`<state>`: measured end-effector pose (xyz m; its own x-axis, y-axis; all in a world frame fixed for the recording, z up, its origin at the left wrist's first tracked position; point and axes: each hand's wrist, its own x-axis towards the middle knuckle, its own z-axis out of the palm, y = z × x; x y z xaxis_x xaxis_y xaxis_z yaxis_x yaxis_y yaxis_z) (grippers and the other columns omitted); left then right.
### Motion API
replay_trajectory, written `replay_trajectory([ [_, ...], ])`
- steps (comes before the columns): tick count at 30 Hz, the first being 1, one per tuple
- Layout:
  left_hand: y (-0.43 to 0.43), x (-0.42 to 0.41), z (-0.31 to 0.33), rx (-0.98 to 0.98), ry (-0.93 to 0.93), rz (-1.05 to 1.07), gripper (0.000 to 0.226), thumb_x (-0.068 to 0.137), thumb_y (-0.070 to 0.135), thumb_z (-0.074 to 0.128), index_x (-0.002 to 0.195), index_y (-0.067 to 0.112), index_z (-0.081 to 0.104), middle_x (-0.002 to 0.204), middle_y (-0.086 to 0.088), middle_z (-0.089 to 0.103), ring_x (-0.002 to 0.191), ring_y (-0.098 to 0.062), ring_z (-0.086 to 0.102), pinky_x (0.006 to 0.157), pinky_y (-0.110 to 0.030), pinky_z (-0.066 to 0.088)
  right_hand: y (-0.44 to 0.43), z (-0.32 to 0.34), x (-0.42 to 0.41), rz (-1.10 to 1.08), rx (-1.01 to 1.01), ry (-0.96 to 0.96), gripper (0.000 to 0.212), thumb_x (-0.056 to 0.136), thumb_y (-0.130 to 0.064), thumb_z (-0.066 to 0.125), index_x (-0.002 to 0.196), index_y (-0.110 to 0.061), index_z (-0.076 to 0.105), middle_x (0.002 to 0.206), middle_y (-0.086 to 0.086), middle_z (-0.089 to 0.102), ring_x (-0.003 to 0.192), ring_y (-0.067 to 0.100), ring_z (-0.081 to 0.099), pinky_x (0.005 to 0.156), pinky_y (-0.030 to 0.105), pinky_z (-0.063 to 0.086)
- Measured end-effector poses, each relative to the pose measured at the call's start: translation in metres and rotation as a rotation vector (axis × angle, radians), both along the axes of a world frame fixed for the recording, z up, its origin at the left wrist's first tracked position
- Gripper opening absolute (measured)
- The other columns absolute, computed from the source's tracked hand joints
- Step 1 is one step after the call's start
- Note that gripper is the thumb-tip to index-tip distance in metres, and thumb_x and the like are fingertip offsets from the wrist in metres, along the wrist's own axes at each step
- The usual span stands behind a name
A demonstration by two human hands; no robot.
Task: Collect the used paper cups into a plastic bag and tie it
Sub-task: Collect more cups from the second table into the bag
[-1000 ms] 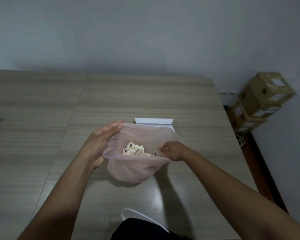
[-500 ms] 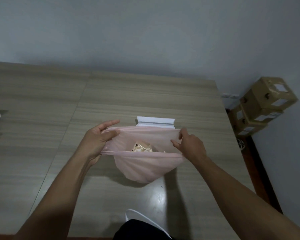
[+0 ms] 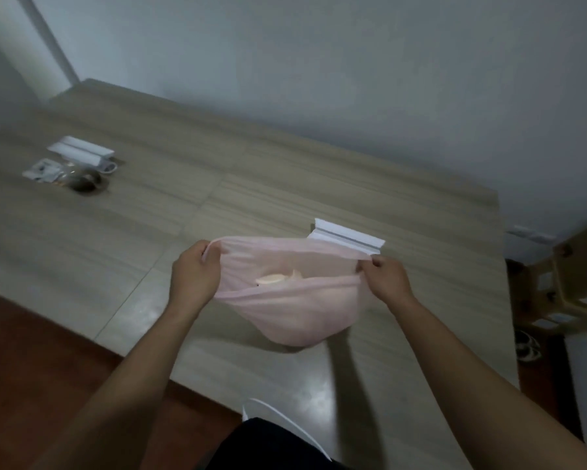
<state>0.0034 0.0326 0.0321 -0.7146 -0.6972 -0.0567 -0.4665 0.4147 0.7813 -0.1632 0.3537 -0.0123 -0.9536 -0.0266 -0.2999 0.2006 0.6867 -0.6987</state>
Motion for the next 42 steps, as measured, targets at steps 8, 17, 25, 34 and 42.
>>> replay_trajectory([
  [8, 0.056, 0.107, 0.027, 0.279, 0.104, 0.344, 0.041, 0.111, 0.044, 0.052, 0.080, 0.030, 0.075, 0.085, 0.000, 0.076, 0.079, -0.022, 0.071, 0.082, -0.039, 0.057, -0.022, 0.041, 0.030, 0.041, -0.416, -0.212, 0.020, 0.096, -0.022, 0.061, 0.105, -0.014, 0.077, 0.110, 0.011, 0.079, 0.096, 0.029, 0.070, 0.085, 0.040, 0.059],
  [17, 0.096, 0.243, 0.022, 0.350, 0.237, 0.710, 0.036, 0.111, 0.032, 0.055, 0.086, 0.021, 0.078, 0.087, 0.002, 0.074, 0.077, -0.017, 0.067, 0.073, -0.031, 0.052, -0.070, 0.065, 0.100, 0.112, -0.850, -0.820, 0.027, 0.109, 0.001, 0.054, 0.084, -0.002, 0.064, 0.066, 0.010, 0.066, 0.057, 0.016, 0.064, 0.057, 0.030, 0.067],
  [25, 0.135, 0.375, 0.015, 0.313, 0.204, 0.887, 0.034, 0.113, 0.032, 0.054, 0.090, 0.023, 0.077, 0.095, 0.002, 0.076, 0.090, -0.018, 0.068, 0.081, -0.034, 0.050, -0.144, 0.071, 0.178, 0.165, -0.879, -1.040, 0.027, 0.112, -0.002, 0.047, 0.090, 0.007, 0.060, 0.081, 0.018, 0.062, 0.077, 0.023, 0.061, 0.051, 0.031, 0.065],
  [34, 0.157, 0.520, 0.026, 0.353, 0.302, 1.084, 0.033, 0.115, 0.038, 0.051, 0.098, 0.022, 0.074, 0.093, 0.010, 0.070, 0.091, -0.013, 0.065, 0.080, -0.027, 0.052, -0.209, 0.095, 0.324, 0.495, -0.805, -1.115, 0.041, 0.095, 0.013, 0.038, 0.117, 0.003, 0.071, 0.058, 0.003, 0.053, 0.035, 0.010, 0.042, 0.035, 0.019, 0.040],
  [42, 0.166, 0.689, 0.042, 0.518, 0.532, 1.318, 0.031, 0.111, 0.040, 0.059, 0.096, 0.020, 0.076, 0.099, -0.004, 0.078, 0.086, -0.021, 0.073, 0.072, -0.031, 0.057, -0.260, 0.094, 0.509, 0.897, -0.505, -1.096, 0.041, 0.074, -0.027, 0.096, 0.111, -0.021, 0.079, 0.110, 0.005, 0.069, 0.099, 0.022, 0.067, 0.122, 0.040, 0.042],
])
